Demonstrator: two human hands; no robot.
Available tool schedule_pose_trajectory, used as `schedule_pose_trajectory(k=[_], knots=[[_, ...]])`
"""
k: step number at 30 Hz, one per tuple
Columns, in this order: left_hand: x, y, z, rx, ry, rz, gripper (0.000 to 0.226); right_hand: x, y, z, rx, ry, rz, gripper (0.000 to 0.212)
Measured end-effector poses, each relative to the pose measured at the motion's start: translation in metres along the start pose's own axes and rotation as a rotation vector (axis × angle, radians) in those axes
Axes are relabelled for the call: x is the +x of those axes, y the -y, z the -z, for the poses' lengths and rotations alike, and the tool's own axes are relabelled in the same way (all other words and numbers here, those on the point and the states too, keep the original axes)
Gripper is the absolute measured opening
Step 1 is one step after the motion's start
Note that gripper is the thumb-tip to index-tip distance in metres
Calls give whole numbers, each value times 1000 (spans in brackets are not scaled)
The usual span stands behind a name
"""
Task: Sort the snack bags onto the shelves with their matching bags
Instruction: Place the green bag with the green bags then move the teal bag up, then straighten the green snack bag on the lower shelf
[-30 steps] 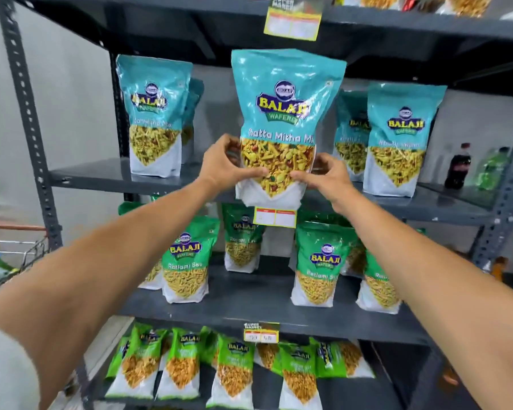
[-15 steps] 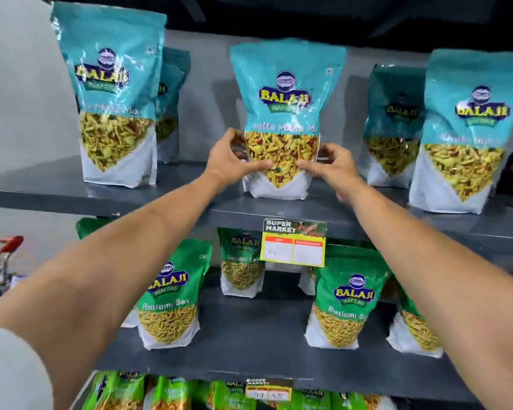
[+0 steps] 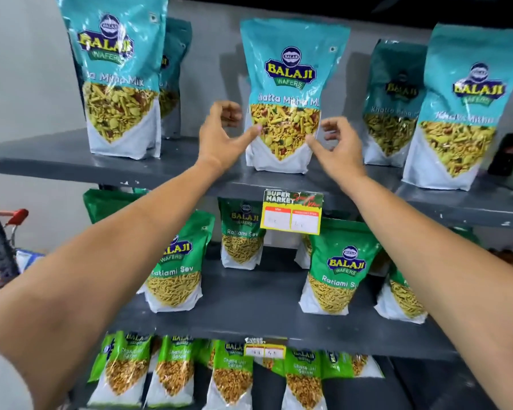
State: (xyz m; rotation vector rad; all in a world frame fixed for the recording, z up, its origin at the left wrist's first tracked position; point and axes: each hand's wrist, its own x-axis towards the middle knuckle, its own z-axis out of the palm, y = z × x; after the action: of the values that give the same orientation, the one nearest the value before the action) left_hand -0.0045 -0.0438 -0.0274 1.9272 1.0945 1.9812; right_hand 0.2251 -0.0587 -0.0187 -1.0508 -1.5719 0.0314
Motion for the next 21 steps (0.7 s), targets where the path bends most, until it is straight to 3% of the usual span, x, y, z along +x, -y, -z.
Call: schedule_pose_trajectory(k=[3, 7, 16, 21], knots=[[-40, -19, 14, -43, -49, -15, 41, -37, 24, 10, -103, 21, 162, 25], [-110, -29, 34, 16, -63, 5, 33, -96, 39, 10, -138, 54, 225, 18], [-240, 8, 74, 188, 22, 236, 31, -221, 19, -37, -153, 248, 144, 13], [-289, 70, 107, 326, 94, 434, 51, -284, -15, -92, -58, 447, -43, 21]])
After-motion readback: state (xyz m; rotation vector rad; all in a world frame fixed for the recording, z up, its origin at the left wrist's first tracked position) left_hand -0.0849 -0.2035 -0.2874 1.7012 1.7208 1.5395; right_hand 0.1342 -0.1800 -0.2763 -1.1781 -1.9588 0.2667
